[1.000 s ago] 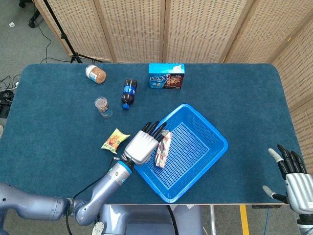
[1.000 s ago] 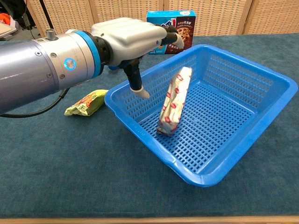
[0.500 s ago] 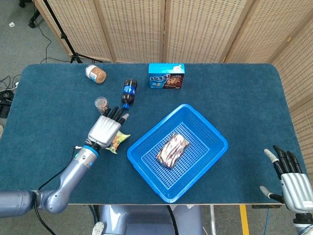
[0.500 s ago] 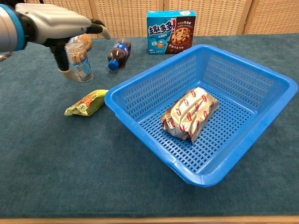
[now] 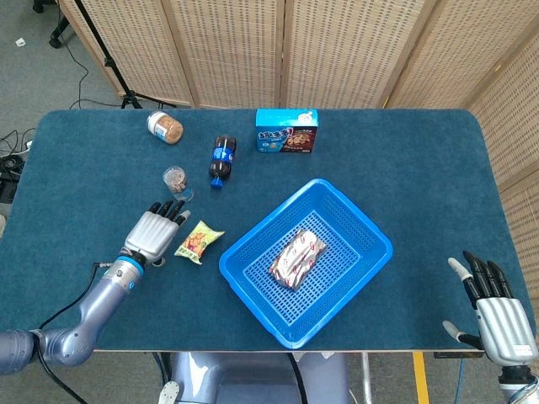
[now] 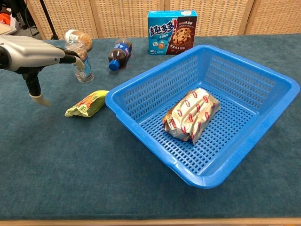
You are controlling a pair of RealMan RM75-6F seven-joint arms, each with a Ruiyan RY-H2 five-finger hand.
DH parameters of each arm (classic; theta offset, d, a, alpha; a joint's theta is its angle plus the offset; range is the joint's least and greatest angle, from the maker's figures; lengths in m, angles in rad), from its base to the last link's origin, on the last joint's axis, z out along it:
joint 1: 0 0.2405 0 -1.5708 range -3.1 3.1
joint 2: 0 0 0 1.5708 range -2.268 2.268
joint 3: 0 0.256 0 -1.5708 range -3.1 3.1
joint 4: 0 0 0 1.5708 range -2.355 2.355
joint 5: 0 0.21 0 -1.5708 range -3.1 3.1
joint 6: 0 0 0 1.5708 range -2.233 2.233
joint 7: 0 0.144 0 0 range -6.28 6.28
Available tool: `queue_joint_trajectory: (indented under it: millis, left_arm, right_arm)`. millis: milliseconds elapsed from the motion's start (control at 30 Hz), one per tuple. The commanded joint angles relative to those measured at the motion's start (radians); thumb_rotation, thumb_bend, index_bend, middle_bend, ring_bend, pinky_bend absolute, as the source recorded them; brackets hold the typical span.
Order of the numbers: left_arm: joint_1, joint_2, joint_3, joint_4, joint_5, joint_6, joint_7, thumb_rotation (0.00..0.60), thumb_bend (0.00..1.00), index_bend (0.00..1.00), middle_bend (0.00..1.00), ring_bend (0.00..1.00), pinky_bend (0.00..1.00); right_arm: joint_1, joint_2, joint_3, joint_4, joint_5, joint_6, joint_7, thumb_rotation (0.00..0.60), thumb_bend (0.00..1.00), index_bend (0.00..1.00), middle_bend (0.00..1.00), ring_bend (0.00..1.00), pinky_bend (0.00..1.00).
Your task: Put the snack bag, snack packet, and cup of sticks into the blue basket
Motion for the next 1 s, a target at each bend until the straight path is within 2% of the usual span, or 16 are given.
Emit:
queue_joint_trajectory:
  millis: [33, 467, 667, 767, 900, 1000]
  left_arm:
    - [-0.005, -0.034, 0.003, 0.033, 0.014, -0.005, -0.025, 0.600, 0.08, 0.00, 0.00, 0.00, 0.14]
    - [-0.041, -0.177, 0.021, 0.133, 0.023, 0.008, -0.019, 0.600, 0.10, 0.00, 0.00, 0.00, 0.14]
    - [-0.052, -0.243, 0.027, 0.201, -0.011, 0.006, -0.011, 0.600, 0.11, 0.00, 0.00, 0.00, 0.14]
    - [-0.050, -0.269, 0.033, 0.231, -0.012, 0.014, -0.011, 0.600, 0.13, 0.03, 0.00, 0.00, 0.14]
    - [-0.035, -0.306, 0.032, 0.277, 0.025, 0.050, -0.030, 0.600, 0.18, 0.18, 0.00, 0.02, 0.16]
    - [-0.015, -0.330, 0.028, 0.307, 0.078, 0.089, -0.063, 0.600, 0.23, 0.34, 0.05, 0.11, 0.24]
  right_arm:
    - [0.001, 0.000, 0.000, 0.001, 0.001, -0.002, 0.002, 0.600, 0.13, 0.09, 0.00, 0.00, 0.00]
    - [0.002, 0.005, -0.001, 0.003, -0.006, 0.000, 0.025, 0.600, 0.13, 0.09, 0.00, 0.00, 0.00]
    - [0.001, 0.009, -0.001, 0.005, -0.008, 0.004, 0.035, 0.600, 0.13, 0.09, 0.00, 0.00, 0.00]
    - [0.001, 0.009, -0.001, 0.006, -0.007, 0.004, 0.038, 0.600, 0.13, 0.09, 0.00, 0.00, 0.00]
    - [0.001, 0.009, -0.001, 0.007, -0.004, 0.001, 0.040, 0.600, 0.13, 0.09, 0.00, 0.00, 0.00]
    - [0.002, 0.009, 0.000, 0.007, -0.004, 0.000, 0.039, 0.600, 0.13, 0.09, 0.00, 0.00, 0.00]
